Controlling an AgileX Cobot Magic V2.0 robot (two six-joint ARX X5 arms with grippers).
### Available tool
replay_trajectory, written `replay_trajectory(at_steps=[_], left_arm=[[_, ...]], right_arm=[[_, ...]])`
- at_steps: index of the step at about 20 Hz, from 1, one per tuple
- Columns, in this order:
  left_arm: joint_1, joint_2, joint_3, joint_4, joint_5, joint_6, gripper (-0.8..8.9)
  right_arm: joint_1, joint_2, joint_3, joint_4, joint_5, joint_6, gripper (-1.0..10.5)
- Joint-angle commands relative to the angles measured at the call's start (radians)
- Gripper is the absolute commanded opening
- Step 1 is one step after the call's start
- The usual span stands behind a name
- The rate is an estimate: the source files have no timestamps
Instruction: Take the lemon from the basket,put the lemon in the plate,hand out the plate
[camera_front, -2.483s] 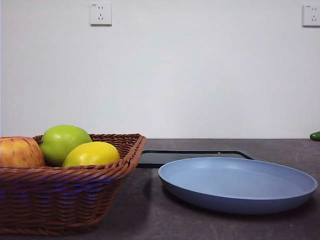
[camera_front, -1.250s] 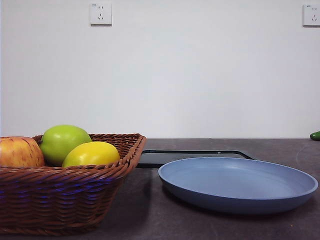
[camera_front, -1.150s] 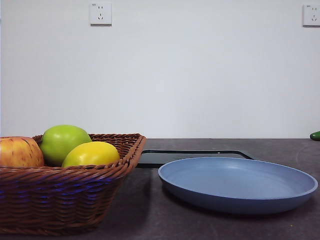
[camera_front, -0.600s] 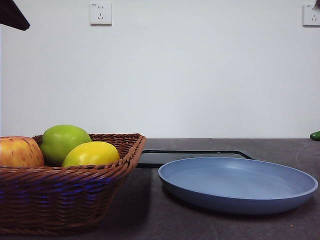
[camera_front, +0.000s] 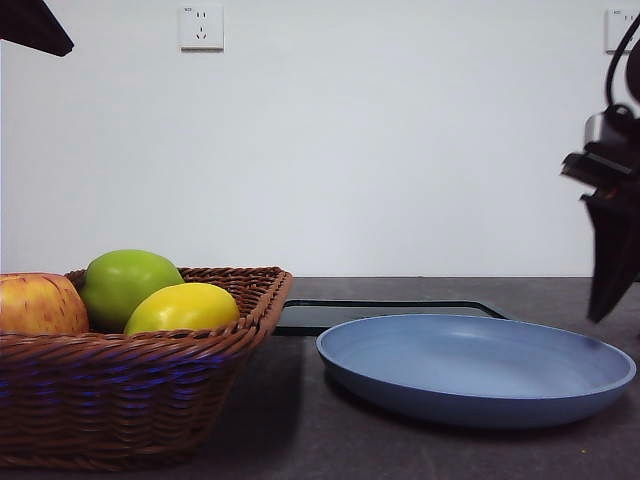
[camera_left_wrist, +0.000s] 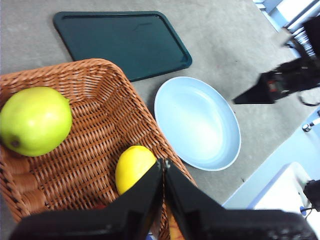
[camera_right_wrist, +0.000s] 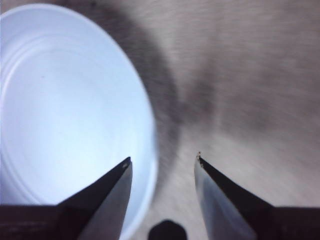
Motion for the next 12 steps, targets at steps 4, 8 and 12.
replay_trajectory(at_steps=[4,8,12], left_arm=[[-0.005,0.007,0.019,0.005,0.003,0.014,0.07],[-0.005,0.007,0.019,0.005,0.002,0.014,0.08],[-0.005,0.007,0.019,0.005,0.000,0.014,0.10]], right_arm=[[0.024,0.109,0.012,0.066,-0.012,0.019,2.0],[0.024,0.124,0.012,0.067,-0.013,0.021,0.5],[0.022,0.123,0.012,0.066,-0.073,0.025,0.0]])
